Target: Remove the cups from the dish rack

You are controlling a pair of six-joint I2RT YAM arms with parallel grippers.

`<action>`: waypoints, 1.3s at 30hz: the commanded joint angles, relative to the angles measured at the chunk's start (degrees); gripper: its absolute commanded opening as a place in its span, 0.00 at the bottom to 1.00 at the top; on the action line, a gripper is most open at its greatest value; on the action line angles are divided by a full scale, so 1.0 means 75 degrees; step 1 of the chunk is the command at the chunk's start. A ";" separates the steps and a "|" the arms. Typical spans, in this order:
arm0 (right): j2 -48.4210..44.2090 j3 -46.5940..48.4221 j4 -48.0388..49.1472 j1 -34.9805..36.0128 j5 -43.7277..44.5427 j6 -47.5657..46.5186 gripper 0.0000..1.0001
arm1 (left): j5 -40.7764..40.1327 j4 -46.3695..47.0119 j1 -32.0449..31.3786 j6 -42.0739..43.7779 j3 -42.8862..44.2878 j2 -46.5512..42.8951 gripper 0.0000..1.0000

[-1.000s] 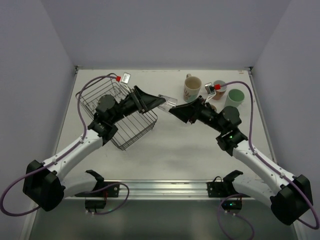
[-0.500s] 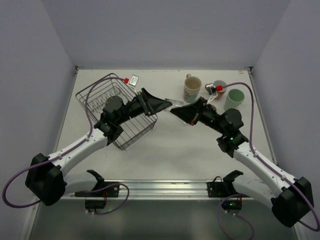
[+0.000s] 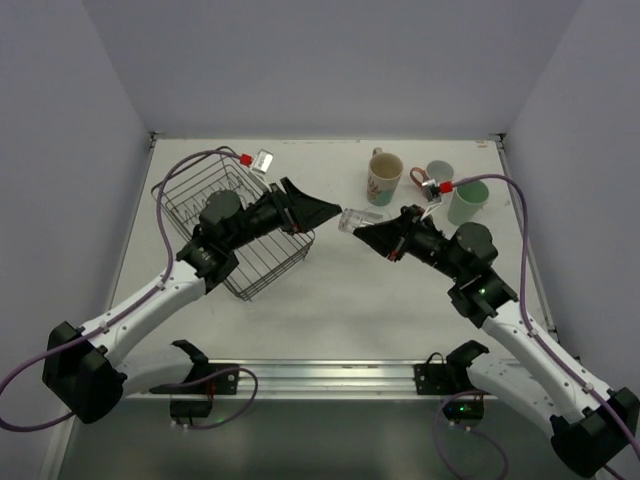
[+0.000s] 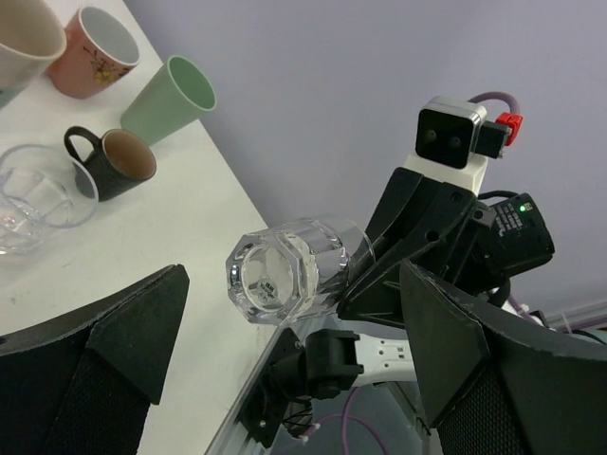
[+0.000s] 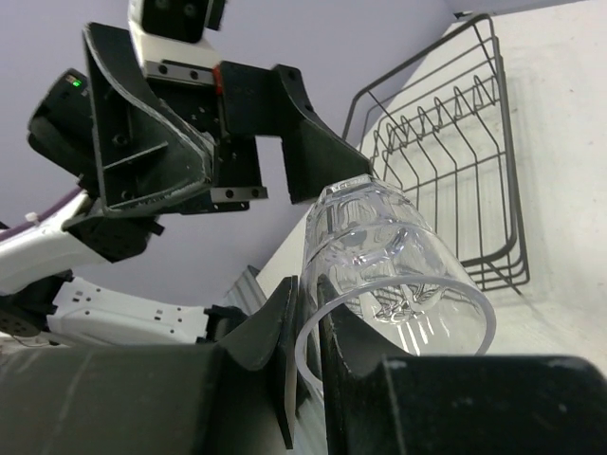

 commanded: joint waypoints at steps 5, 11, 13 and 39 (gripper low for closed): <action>-0.0378 0.0884 -0.2325 0.0003 0.0496 -0.1274 0.00 | -0.0722 -0.1512 -0.0029 0.1453 0.0789 -0.0581 1.00; 0.0170 0.1668 -0.5219 0.0003 0.1303 -0.2257 0.00 | -0.1401 -0.2673 -0.0029 0.2519 0.1222 -0.0851 1.00; 0.0394 0.1879 -0.6286 0.0003 0.1994 -0.2505 0.00 | -0.1542 -0.3338 -0.0029 0.3034 0.1281 -0.0933 1.00; 0.5562 0.3942 -0.7837 -0.3161 0.5067 -0.3654 0.00 | -0.2808 -0.5111 -0.0029 0.5895 0.0180 -0.2890 1.00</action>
